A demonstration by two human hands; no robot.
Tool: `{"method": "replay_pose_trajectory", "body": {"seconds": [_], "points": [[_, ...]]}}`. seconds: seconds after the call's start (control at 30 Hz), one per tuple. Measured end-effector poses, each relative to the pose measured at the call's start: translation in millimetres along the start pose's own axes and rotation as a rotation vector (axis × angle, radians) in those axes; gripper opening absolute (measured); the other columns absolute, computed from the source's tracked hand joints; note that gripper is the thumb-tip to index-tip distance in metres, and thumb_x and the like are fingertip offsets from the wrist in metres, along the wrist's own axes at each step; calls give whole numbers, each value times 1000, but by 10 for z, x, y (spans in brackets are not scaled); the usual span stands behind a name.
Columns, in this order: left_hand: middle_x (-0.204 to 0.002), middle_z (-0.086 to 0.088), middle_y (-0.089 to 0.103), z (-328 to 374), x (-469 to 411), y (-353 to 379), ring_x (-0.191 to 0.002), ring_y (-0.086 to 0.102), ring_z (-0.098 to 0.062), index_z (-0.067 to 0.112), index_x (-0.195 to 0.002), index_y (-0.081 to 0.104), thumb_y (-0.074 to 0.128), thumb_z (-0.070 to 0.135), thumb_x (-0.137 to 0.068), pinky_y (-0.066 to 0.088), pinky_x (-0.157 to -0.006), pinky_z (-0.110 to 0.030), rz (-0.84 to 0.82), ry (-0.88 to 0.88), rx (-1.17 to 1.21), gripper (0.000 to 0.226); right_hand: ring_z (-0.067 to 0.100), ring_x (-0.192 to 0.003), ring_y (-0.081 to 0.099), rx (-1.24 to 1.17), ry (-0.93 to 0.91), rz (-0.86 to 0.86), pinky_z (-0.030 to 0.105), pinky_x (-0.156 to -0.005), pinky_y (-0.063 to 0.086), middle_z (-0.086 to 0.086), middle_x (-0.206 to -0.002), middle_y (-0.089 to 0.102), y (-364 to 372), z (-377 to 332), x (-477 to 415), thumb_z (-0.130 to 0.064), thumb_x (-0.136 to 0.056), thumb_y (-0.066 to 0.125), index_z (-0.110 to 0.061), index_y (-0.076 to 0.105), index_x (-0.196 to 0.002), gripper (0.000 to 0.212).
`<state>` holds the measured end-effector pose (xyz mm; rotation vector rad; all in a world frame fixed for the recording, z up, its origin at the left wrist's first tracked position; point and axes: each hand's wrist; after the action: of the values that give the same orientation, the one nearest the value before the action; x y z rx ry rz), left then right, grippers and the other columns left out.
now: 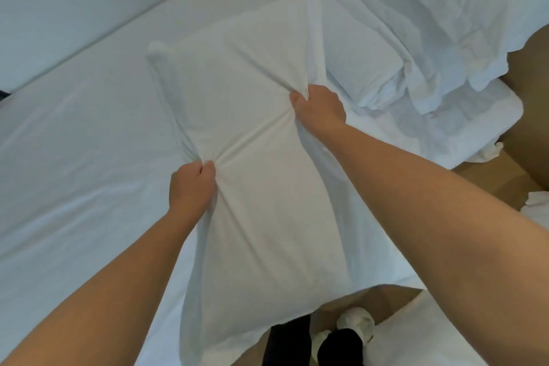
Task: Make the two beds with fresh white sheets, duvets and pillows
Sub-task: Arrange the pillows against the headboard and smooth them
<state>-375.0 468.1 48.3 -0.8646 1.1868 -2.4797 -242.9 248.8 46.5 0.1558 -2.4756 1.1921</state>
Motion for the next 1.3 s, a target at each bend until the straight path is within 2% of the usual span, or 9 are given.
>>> {"method": "replay_pose_trajectory", "body": {"seconds": [0.07,0.13,0.2,0.27,0.4,0.63,0.93,1.17,1.3], "points": [[-76,-9,53,-33,-54,141,-71,49,-26,8,-75,47,38,30,-100,37,-61,-35,-38,-46,-64,34,32,-118,53,123,-3,-56,39,-90,40,9,-126,57,35,39,-95,-46,-100,40,-18,49,-125,39],[-110,-10,56,-61,-108,279,-98,54,-30,12,-111,50,44,44,-98,45,-82,-40,-136,-144,-96,35,35,-134,38,287,18,-159,53,-106,31,10,-145,42,109,207,-43,-56,-96,42,-25,32,-143,57],[-144,-13,38,-81,-84,384,-129,41,-35,12,-143,31,47,60,-92,36,-103,-50,-218,-206,-243,72,37,-147,13,503,24,-210,65,-113,13,9,-161,17,198,522,173,-65,-95,35,-30,11,-154,73],[-157,-11,20,-75,11,475,-142,24,-35,14,-152,15,43,67,-90,26,-110,-55,-208,-135,-430,86,38,-149,-3,661,6,-201,69,-113,5,8,-164,2,227,906,456,-68,-95,26,-31,0,-155,75],[-162,-11,-2,99,159,634,-148,2,-35,18,-155,-1,34,71,-90,14,-115,-58,-216,47,-712,91,39,-149,-9,750,26,-161,69,-113,5,8,-164,-7,57,1505,815,-69,-95,16,-32,-8,-155,75],[-163,-11,-3,1184,830,1482,-148,2,-36,19,-155,-3,34,68,-92,12,-116,-59,-258,435,-909,89,37,-150,-7,683,237,-107,66,-114,5,7,-164,-7,-670,2582,1371,-71,-93,13,-34,-8,-155,74],[-163,-9,-4,2598,2485,2833,-149,3,-34,20,-155,-4,31,68,-92,12,-116,-59,-338,831,-1115,86,36,-150,-5,400,590,-54,64,-115,9,7,-164,-7,-1643,4442,2602,-66,-97,14,-32,-10,-155,72],[-163,-8,-4,3340,4188,4229,-149,2,-33,22,-155,-3,27,73,-89,11,-116,-58,-480,1279,-1156,88,33,-150,-2,16,993,162,60,-116,16,5,-164,-1,-2240,6048,3843,-59,-99,28,-33,-4,-155,69],[-163,-8,-8,3573,4997,5002,-149,-1,-32,21,-154,-10,23,72,-91,11,-117,-59,-581,1505,-1253,88,33,-150,1,-174,1208,272,59,-112,22,3,-164,1,-2406,6732,4400,-58,-98,35,-33,-4,-155,73]]}}
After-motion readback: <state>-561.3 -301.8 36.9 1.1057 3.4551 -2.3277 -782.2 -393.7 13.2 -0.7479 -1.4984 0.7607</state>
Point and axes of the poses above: each hand's wrist, its own x-axis away from the middle knuckle, its own y-axis out of the palm, z = x × y
